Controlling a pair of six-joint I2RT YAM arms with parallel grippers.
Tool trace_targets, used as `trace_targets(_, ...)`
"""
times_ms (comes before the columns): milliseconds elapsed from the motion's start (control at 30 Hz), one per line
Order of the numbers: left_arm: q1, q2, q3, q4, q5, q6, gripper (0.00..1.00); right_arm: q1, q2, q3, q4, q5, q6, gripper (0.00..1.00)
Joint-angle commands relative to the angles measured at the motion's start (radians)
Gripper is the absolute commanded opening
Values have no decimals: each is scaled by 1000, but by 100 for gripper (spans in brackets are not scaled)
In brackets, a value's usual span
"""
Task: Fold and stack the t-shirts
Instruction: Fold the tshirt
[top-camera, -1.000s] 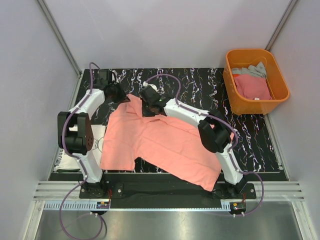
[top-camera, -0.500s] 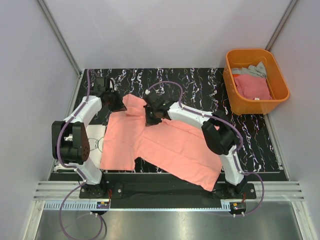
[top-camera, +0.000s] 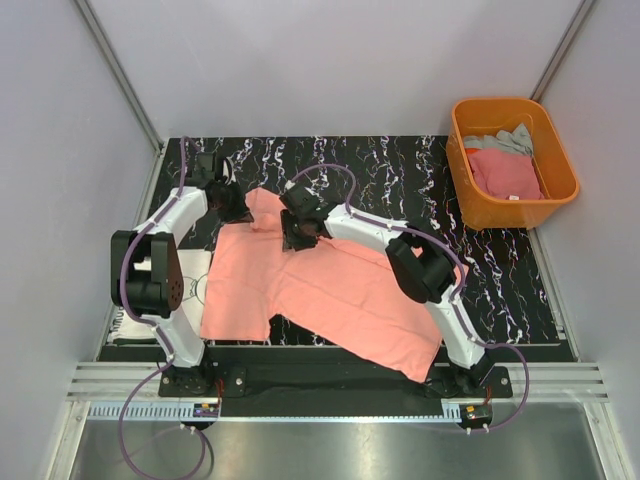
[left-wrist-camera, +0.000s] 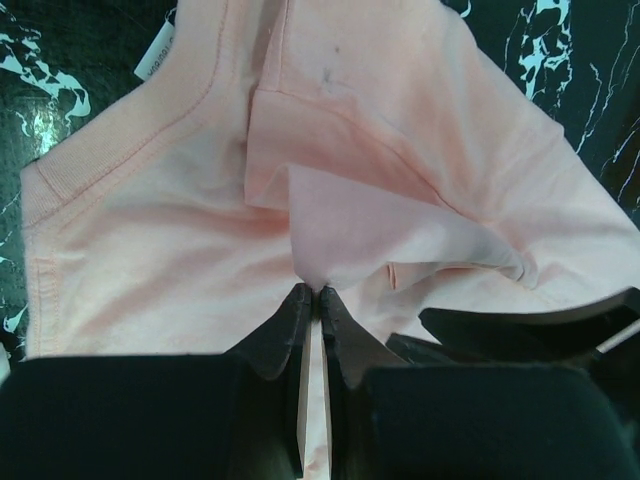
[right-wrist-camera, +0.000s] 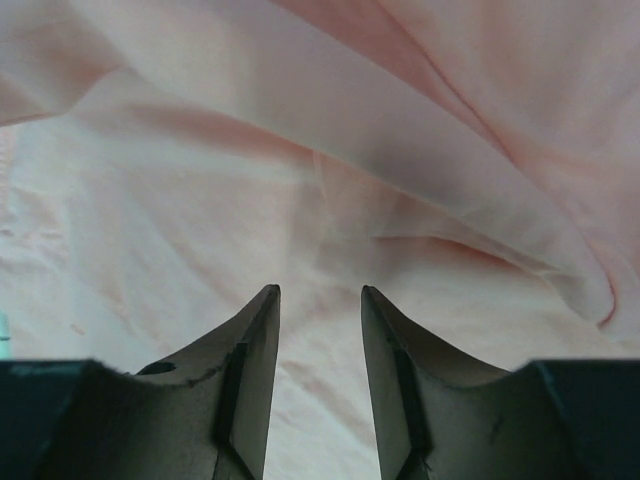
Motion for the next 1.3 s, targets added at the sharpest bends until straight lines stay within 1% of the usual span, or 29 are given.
trace_targets(0,6,4,62,17,-3,13,11,-5,33,62,-10,58,-31,44)
trace_targets(333,6,16,67,20,7,10,11,-5,89,139,-20,87,-62,31)
trace_targets(567,6,21,75,20,16,10,11,-7,112,163,-40,113,-68,35)
trace_targets(733,6,18,78,19,20,13,11,-7,132,180,-53,110,-80,35)
trace_targets(933,6,16,75,17,20,10,11,-8,153,183,-83,131,-93,31)
trace_targets(1000,4,18,75,19,21,10,11,-8,155,179,-83,148,-100,29)
trace_targets(1067,6,19,75,20,21,8,11,-8,162,183,-86,155,-112,26)
trace_targets(1100,6,19,75,19,24,8,11,-8,164,190,-86,159,-123,22)
trace_targets(1200,6,16,73,17,23,8,11,-7,169,197,-93,159,-140,20)
trace_targets(1267,6,15,73,17,23,10,11,-7,155,203,-96,164,-151,16)
